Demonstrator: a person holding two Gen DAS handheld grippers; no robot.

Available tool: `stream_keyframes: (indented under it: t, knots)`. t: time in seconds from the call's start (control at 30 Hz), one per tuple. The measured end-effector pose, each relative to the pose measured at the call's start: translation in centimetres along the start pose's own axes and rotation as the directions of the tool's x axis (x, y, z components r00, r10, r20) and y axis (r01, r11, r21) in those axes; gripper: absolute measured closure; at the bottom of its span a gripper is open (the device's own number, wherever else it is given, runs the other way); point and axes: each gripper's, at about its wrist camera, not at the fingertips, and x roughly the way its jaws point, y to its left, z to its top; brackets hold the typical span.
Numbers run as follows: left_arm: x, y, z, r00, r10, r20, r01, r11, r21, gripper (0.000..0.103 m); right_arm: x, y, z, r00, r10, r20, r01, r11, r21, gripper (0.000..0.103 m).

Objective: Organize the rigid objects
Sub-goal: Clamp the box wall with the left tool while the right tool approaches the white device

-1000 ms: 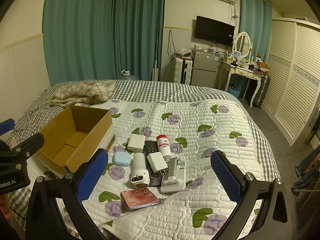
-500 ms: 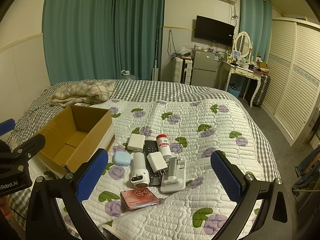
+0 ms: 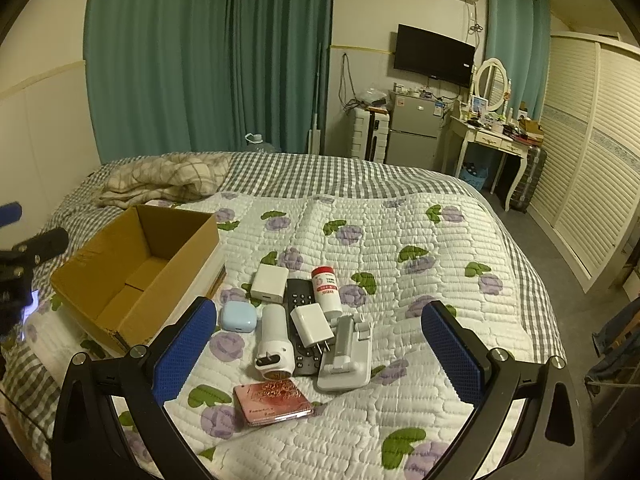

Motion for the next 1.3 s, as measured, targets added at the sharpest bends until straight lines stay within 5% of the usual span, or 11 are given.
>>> stream_keyframes:
  t: [0.23, 0.4, 0.57, 0.77, 0.97, 1.3]
  knots:
    - [5.4, 3.9, -0.8, 0.989, 0.034, -0.144, -0.039, 0.999, -0.029, 0.009, 3.5, -0.5, 0.5, 0.999, 0.007, -0.036, -0.009, 0.999, -0.041, 0.0]
    - [8.2, 4.9, -1.8, 0.972, 0.005, -0.233, -0.014, 0.999, -0.038, 0.042, 6.2, 0.0, 0.4, 0.996, 0.039, -0.075, -0.044, 0.998, -0.055, 0.0]
    - [9.7, 5.5, -2.8, 0.961, -0.016, -0.277, 0.006, 0.999, -0.039, 0.045, 9.1, 1.3, -1.0, 0.987, 0.072, -0.146, -0.083, 0.994, -0.072, 0.0]
    - [11.2, 6.1, -3.7, 0.943, -0.036, -0.331, 0.026, 0.999, -0.033, 0.06, 11.4, 2.3, -2.6, 0.974, 0.096, -0.204, -0.11, 0.992, -0.055, 0.0]
    - [12.5, 6.5, -4.6, 0.928, -0.045, -0.37, 0.038, 0.999, -0.028, 0.09, 12.6, 3.2, -3.9, 0.965, 0.096, -0.245, -0.114, 0.992, -0.061, 0.0]
    - [12.2, 6.3, -4.7, 0.93, -0.055, -0.362, 0.059, 0.998, 0.001, 0.092, 14.2, 3.9, -5.3, 0.942, 0.12, -0.312, -0.143, 0.989, -0.05, 0.008]
